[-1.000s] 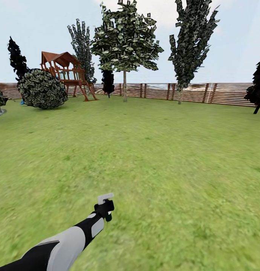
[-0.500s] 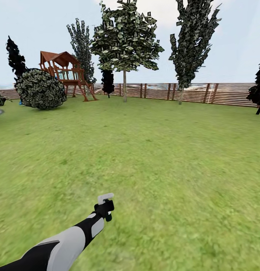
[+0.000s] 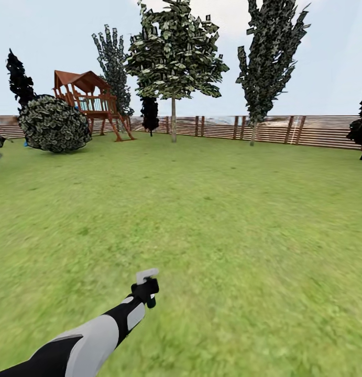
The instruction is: In the garden, pick up the pesticide atomizer on the floor and spray pesticide onto both trees until each tree trunk is fully covered.
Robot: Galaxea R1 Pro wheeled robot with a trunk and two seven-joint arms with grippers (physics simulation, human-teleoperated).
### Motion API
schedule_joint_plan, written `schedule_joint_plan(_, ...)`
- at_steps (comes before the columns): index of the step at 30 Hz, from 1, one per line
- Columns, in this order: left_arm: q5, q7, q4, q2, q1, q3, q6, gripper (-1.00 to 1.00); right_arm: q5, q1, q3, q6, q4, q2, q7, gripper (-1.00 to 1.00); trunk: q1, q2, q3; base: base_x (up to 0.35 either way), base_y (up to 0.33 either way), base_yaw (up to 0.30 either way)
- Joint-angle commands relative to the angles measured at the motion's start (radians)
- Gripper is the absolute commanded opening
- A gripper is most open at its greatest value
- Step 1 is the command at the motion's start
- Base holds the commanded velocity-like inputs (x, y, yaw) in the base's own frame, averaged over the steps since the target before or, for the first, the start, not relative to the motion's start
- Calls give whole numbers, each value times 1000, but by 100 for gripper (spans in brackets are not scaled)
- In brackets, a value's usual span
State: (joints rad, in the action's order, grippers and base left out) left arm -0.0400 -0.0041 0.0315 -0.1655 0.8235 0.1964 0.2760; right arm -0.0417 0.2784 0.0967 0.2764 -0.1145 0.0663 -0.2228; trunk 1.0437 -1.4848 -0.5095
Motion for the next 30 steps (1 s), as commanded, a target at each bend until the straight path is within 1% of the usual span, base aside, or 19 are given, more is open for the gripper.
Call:
schedule_joint_plan(1,-4,0,-1,0,1,1,3,-100,-4,1,8,4,2,0,0,100,1,0,-1,350,0,0)
schedule_joint_plan(30,-4,0,-1,0,0,1,3,-100,-5,1,8,4,1,0,0,100,1,0,-1,350,0,0)
